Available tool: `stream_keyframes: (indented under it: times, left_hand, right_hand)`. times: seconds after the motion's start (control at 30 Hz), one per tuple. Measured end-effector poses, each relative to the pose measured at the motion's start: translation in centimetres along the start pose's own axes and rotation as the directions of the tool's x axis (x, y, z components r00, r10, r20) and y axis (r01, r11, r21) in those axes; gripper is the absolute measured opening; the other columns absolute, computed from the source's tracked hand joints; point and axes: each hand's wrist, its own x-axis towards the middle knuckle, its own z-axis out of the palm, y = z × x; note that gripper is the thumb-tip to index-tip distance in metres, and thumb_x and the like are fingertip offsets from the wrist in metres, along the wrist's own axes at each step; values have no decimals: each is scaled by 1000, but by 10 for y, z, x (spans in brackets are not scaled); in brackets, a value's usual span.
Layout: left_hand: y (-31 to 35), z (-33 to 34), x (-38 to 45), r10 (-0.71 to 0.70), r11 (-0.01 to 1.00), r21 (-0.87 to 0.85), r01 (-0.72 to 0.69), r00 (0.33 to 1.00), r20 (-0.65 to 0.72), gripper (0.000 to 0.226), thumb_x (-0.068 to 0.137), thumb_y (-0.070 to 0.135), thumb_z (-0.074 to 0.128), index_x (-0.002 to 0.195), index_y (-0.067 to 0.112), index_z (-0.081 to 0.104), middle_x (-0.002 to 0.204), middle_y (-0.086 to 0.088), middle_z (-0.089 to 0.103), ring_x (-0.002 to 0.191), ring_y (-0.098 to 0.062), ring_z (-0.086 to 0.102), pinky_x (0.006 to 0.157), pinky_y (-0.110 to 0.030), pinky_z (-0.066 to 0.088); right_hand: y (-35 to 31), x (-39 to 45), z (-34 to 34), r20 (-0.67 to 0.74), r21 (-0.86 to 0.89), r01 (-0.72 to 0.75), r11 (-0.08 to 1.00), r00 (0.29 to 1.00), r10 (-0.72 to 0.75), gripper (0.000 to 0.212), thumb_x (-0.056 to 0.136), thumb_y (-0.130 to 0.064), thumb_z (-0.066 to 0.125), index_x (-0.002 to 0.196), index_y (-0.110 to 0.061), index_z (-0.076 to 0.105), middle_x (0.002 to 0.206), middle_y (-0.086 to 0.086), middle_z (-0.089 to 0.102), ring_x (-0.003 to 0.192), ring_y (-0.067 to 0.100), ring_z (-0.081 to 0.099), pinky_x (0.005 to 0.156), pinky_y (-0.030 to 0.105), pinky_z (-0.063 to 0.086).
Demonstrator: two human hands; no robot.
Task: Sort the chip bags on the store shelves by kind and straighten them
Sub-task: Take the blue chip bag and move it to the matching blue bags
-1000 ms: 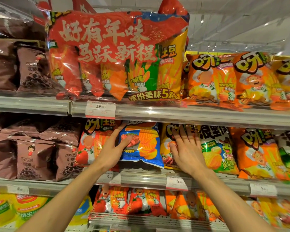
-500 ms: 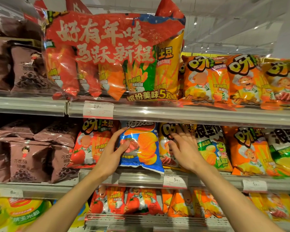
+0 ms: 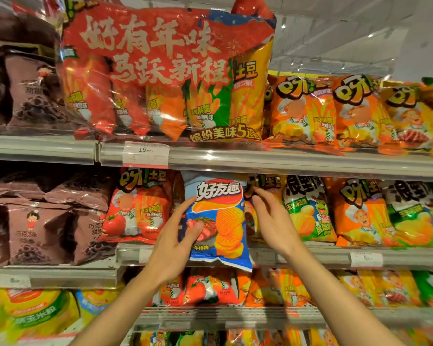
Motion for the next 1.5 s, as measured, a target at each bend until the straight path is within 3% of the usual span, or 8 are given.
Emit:
stream_keyframes:
  times: [0.17, 0.3, 0.5, 0.93, 1.17, 1.27, 1.4, 1.5]
  left_hand:
    - [-1, 21, -22, -26, 990, -140, 27, 1000, 9, 46, 99, 40, 57, 141, 54, 42, 141, 27, 51, 130, -3, 53, 110, -44, 46]
    - [8, 45, -44, -12, 972, -235, 18, 1000, 24, 53, 95, 20, 59, 143, 38, 43, 125, 35, 61, 118, 2, 61, 96, -24, 53]
    - [23, 91, -64, -70, 949, -303, 81, 996, 46, 62, 84, 27, 68, 138, 48, 46, 122, 29, 66, 114, -3, 65, 82, -21, 56]
    - [117, 320, -99, -96, 924, -363, 123, 991, 92, 65, 78, 27, 70, 137, 44, 50, 122, 23, 68, 109, 5, 65, 76, -12, 53]
    - [166, 472, -95, -91, 885, -429, 180, 971, 219, 63, 82, 24, 79, 135, 41, 50, 114, 28, 70, 103, 8, 66, 72, -10, 53]
    - [180, 530, -82, -72, 875, -442, 200, 954, 290, 66, 73, 32, 72, 133, 44, 51, 114, 29, 69, 102, 7, 67, 69, -10, 54]
    - [190, 601, -64, -31, 878, -435, 199, 931, 365, 79, 64, 56, 86, 133, 42, 51, 123, 27, 66, 111, 2, 65, 76, -16, 56]
    - [194, 655, -50, 27, 910, -388, 144, 915, 402, 64, 80, 34, 69, 139, 44, 45, 129, 28, 62, 114, 4, 63, 80, -18, 56]
  right_hand:
    - [3, -37, 11, 159, 297, -202, 933, 974, 160, 72, 93, -69, 45, 153, -32, 33, 132, -23, 54, 123, -3, 52, 116, 33, 33]
    - [17, -64, 10, 168, 359, -279, 891, 958, 232, 98, 72, -88, 54, 152, -34, 37, 150, -15, 49, 138, 7, 45, 119, 43, 34]
    - [39, -102, -35, 81, 432, -259, 864, 965, 249, 30, 96, -46, 60, 123, -32, 59, 110, -21, 73, 103, -5, 67, 92, 25, 53]
    - [152, -155, -243, -10, 468, -260, 845, 954, 299, 40, 87, -56, 60, 122, -36, 60, 111, -13, 74, 103, 8, 71, 95, 44, 57]
    - [229, -171, -384, -82, 435, -317, 843, 918, 388, 19, 94, -47, 61, 111, -41, 55, 97, -28, 62, 81, -22, 60, 72, 5, 48]
    - [259, -171, -436, -135, 405, -343, 848, 895, 426, 55, 82, -70, 62, 124, -35, 58, 104, -25, 67, 91, -13, 64, 80, 11, 51]
    - [295, -167, -498, -174, 409, -443, 798, 820, 545, 35, 94, -52, 58, 123, -38, 43, 103, -33, 52, 88, -6, 54, 82, 15, 42]
    - [330, -160, -540, -187, 409, -489, 770, 781, 596, 56, 91, -61, 57, 140, -39, 41, 128, -21, 55, 114, 7, 55, 102, 36, 45]
